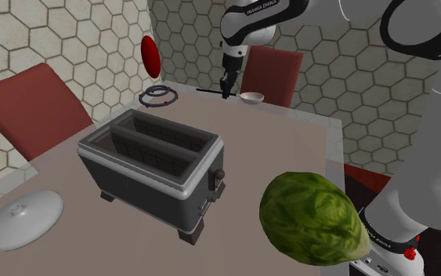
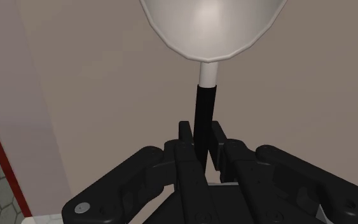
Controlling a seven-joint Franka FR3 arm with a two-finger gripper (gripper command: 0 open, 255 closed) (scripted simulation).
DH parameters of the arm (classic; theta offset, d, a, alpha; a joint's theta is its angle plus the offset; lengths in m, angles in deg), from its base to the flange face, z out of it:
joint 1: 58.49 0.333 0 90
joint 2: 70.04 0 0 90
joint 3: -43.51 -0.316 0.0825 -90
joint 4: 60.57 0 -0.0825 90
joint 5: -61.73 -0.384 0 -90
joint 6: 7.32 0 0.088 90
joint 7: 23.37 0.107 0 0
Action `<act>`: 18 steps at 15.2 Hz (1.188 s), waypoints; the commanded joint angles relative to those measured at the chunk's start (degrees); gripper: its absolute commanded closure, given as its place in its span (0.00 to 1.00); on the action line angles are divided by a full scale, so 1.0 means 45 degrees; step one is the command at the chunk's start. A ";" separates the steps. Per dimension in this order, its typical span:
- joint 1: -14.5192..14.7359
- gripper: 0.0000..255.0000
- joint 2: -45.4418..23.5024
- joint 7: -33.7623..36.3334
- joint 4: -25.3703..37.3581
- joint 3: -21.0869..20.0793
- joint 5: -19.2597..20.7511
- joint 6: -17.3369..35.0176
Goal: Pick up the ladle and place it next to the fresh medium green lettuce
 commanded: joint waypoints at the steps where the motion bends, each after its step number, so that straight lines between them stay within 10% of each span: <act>1: 0.0001 1.00 0.0079 0.0057 0.0246 0.0007 0.0033 -0.0326; 18: -0.0048 1.00 0.0352 0.0445 0.2771 0.0055 0.0199 -0.3100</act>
